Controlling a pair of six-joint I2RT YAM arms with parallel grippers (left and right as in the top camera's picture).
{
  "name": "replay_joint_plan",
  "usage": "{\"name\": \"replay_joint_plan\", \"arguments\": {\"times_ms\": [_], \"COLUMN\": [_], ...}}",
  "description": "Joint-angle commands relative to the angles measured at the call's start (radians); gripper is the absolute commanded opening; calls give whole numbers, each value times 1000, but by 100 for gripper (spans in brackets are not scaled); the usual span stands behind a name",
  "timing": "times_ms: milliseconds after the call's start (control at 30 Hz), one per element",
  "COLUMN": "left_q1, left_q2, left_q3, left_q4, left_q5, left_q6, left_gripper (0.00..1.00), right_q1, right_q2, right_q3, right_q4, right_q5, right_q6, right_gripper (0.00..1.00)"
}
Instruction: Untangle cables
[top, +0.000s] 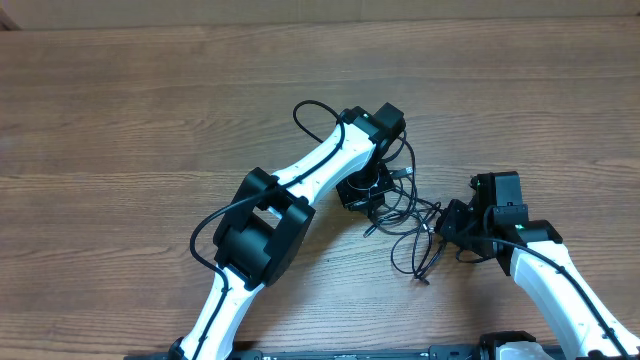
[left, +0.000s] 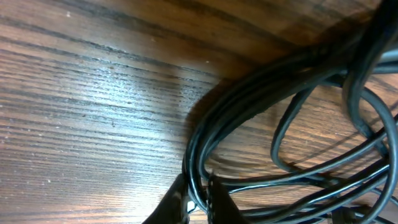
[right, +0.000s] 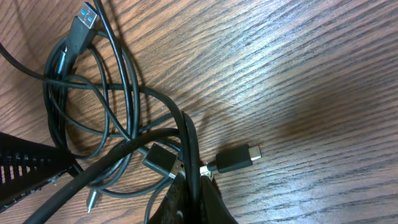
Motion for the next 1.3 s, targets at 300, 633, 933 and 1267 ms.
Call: {"name": "replay_joint_plan", "arguments": {"times_ms": [300,633,933,1267], "left_q1": [93,364,658,1025], "left_q2": [-11,-286,-459,-470], "left_q3": [42,66,66,66], "left_q4": [-126,-166,-167,-169], "left_q5": [-208,-338,-334,-246], "left_q6": [88,223,311,371], "left_gripper": [4,4,4,4], "right_q1": [-1,-3,-48,-182], "right_q2": [2,2,2,2], "right_q3": [8,8,8,8], "right_q4": [-24,-82,-113,-126], "right_q5": [33,171,213,213], "right_q6": [-16,66,117,116], "right_gripper": [4,4,4,4]}}
